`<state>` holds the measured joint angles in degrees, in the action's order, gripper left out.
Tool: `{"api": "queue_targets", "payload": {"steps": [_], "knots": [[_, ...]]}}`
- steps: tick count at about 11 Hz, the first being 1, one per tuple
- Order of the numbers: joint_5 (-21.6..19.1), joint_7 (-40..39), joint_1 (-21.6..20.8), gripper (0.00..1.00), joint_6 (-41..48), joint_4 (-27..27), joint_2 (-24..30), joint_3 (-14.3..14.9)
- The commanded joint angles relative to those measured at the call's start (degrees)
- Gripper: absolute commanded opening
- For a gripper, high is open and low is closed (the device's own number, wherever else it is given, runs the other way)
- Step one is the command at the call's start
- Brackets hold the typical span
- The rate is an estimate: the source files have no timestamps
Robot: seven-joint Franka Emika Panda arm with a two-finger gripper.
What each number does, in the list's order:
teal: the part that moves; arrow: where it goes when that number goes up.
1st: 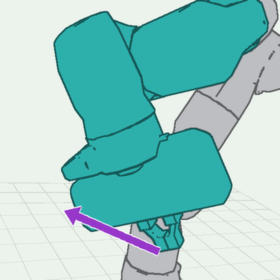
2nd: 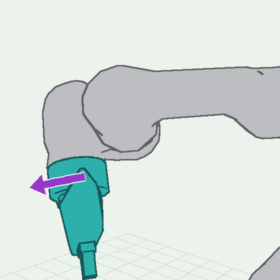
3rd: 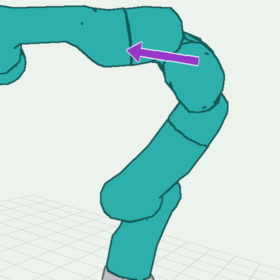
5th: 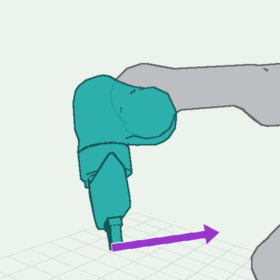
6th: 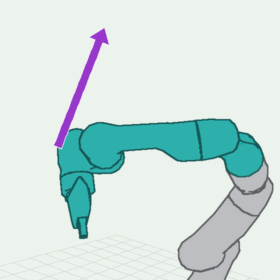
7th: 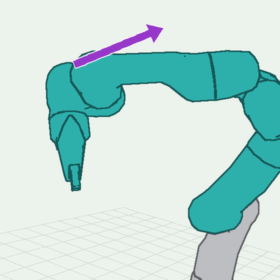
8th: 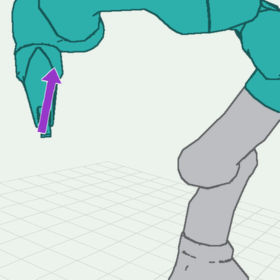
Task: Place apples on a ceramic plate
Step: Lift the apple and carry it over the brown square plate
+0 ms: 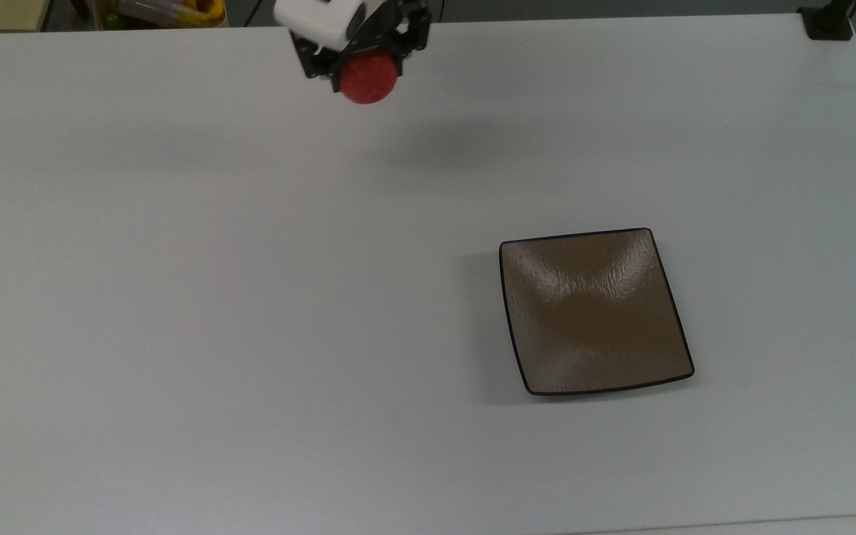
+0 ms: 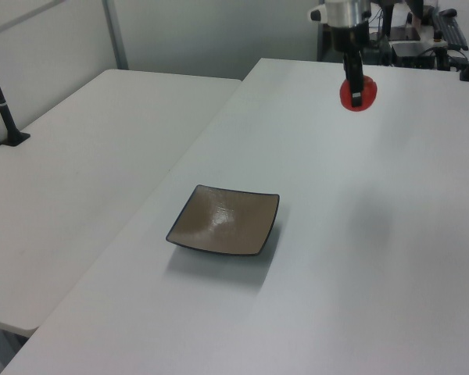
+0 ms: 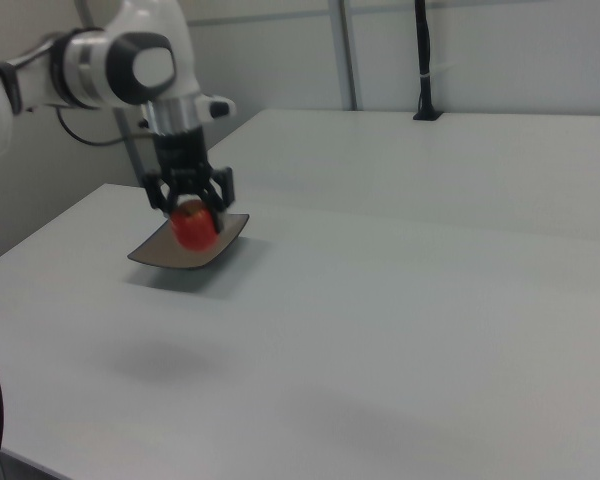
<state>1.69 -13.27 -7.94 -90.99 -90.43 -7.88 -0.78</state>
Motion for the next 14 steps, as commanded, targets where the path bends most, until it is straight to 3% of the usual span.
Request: {"api": "queue_targets", "payload": {"steps": [1,4,9,14], "knots": [[-1.5,7.4,-6.5,0.23,0.7,6.0,-3.1,0.2],[-2.5,14.8,-11.0,0.23,-7.3,11.0,-9.0,0.2],[-2.6,27.9,-15.7,0.23,-35.8,14.1,-20.0,0.2],[-2.0,30.1,-18.5,0.23,-50.9,16.1,-30.9,0.5]]}}
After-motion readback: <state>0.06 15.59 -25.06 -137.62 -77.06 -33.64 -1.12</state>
